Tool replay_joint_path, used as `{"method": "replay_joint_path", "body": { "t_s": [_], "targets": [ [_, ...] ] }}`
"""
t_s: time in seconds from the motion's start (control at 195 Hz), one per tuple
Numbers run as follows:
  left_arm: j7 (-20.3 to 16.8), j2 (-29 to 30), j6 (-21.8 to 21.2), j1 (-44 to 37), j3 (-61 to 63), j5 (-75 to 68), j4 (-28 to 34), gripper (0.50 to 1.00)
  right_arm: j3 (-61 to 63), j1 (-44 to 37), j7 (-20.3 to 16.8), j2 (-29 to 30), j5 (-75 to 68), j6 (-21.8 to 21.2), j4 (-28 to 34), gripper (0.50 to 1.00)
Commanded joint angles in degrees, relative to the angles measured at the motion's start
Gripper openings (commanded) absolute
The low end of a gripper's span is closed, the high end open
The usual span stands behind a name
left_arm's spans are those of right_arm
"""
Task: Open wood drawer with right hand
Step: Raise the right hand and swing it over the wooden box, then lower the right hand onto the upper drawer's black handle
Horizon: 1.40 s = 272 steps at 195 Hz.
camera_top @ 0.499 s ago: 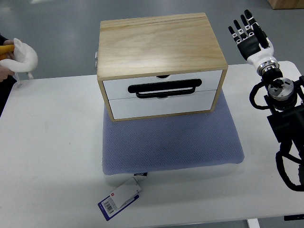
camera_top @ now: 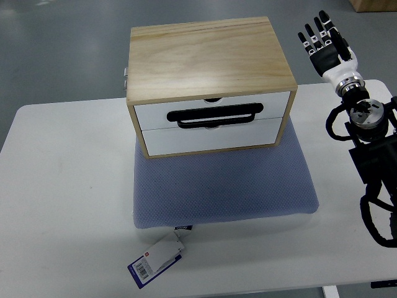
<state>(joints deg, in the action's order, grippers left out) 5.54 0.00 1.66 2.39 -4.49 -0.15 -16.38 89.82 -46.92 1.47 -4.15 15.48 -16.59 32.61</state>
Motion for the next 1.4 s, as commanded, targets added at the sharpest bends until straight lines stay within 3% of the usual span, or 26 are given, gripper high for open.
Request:
{"method": "replay_joint_path", "body": {
  "t_s": [0.0, 0.221, 0.319, 0.324, 0.483, 0.648, 0.694, 0.699, 0.74, 0.992, 1.223, 1.393],
  "targets": [
    [0.00, 0.00, 0.10, -0.01, 0.00, -0.21, -0.14, 1.000, -3.16, -2.47, -0.24, -3.14, 0.08, 0.15, 0.00, 0.946],
    [0.00, 0.00, 0.19, -0.01, 0.00, -0.21, -0.06, 1.000, -12.83, -7.05, -0.59, -8.15, 0.25, 0.33, 0.17, 0.946],
    [0.00, 0.00, 0.19, -0.01, 0.00, -0.21, -0.14, 1.000, -19.60, -11.09, -2.53, -11.49, 0.25, 0.24, 0.35, 0.946],
    [0.00, 0.00, 0.19, -0.01, 0.00, -0.21, -0.14, 1.000, -24.21, -13.79, -3.57, -13.23, 0.25, 0.07, 0.61, 0.946],
    [0.00, 0.00, 0.19, -0.01, 0.09, -0.21, -0.06, 1.000, -42.01, -24.71, -5.43, -18.26, 0.52, -0.55, 1.84, 0.946],
    [0.00, 0.00, 0.19, 0.07, 0.09, -0.38, -0.14, 1.000, -60.98, -37.27, -9.21, -21.69, 4.12, -0.55, 9.13, 0.946],
    [0.00, 0.00, 0.19, 0.07, 0.09, -0.38, -0.14, 1.000, -60.99, -37.28, -9.21, -21.69, 4.12, -0.55, 9.14, 0.946],
    [0.00, 0.00, 0.19, 0.07, 0.09, -0.38, -0.14, 1.000, -66.13, -41.11, -10.34, -22.04, 5.69, -0.55, 11.58, 0.946],
    [0.00, 0.00, 0.19, 0.08, 0.09, -0.38, -0.14, 1.000, -70.21, -44.39, -11.40, -22.04, 6.76, -0.64, 13.70, 0.946],
    [0.00, 0.00, 0.19, 0.07, 0.00, -0.29, -0.14, 1.000, -87.79, -59.34, -17.38, -20.90, 7.46, -2.48, 26.36, 0.946],
    [0.00, 0.00, 0.19, 0.07, 0.00, -0.29, -0.14, 1.000, -96.50, -64.70, -20.63, -17.38, 6.93, -4.59, 34.10, 0.946],
    [0.00, 0.00, 0.19, 0.07, -0.08, -0.29, -0.14, 1.000, -97.12, -64.88, -23.53, -14.83, 6.49, -5.03, 35.33, 0.946]
  ]
}}
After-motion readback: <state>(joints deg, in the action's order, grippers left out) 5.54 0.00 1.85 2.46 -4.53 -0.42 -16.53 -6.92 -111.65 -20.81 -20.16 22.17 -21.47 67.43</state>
